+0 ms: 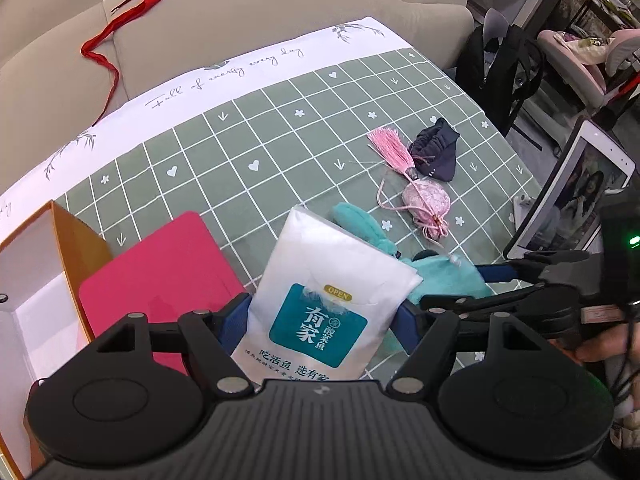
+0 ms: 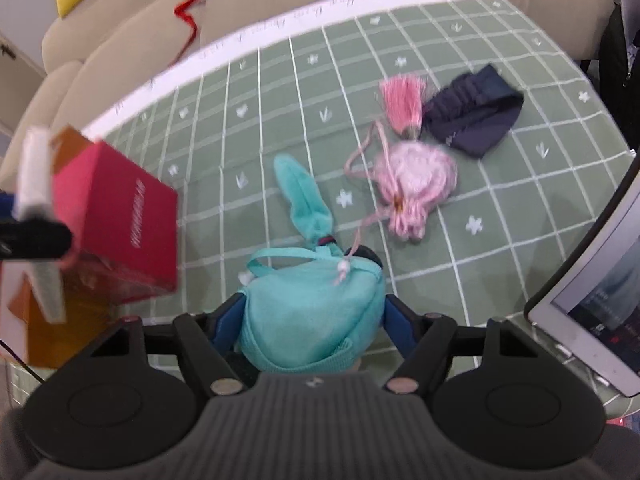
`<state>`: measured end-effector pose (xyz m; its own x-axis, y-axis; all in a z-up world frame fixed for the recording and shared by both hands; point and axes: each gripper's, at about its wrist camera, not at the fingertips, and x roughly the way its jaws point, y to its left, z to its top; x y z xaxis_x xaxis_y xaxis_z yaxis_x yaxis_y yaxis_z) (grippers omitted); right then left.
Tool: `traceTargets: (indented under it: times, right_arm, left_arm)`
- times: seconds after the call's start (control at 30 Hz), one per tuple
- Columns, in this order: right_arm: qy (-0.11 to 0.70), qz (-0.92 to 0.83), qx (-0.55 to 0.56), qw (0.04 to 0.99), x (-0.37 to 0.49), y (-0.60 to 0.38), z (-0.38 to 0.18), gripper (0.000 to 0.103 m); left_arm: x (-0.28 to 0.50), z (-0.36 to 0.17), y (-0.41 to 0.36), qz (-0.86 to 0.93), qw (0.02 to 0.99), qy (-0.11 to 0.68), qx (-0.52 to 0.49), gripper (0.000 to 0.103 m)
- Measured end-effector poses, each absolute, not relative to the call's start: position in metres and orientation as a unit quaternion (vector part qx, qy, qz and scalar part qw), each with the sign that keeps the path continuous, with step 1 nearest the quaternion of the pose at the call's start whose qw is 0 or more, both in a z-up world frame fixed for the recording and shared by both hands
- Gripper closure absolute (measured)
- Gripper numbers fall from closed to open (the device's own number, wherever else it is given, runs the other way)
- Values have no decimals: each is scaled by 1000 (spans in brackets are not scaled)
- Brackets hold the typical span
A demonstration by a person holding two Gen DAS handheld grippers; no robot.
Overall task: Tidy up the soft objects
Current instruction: 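Grasp the white tissue pack with the left tool while the right tool grasps the teal pouch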
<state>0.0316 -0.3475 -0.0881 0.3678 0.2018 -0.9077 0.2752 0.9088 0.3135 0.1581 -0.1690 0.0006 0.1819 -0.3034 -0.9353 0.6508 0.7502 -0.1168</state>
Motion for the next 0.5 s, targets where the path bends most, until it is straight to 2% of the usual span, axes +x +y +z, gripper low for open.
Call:
traceTargets:
  times: [0.1, 0.13, 0.4, 0.5]
  right_arm:
    - [567, -22, 225, 792, 25, -346, -108, 39]
    - [571, -25, 219, 790, 24, -343, -114, 50]
    - [557, -13, 150, 817, 25, -336, -108, 47]
    - [538, -6, 72, 840, 19, -322, -95, 35]
  left_arm:
    - [154, -3, -166, -318, 752, 555, 156, 19]
    - [153, -4, -166, -317, 751, 557, 156, 19]
    - [153, -6, -166, -321, 748, 559, 154, 19]
    - [153, -5, -167, -325, 746, 560, 153, 19]
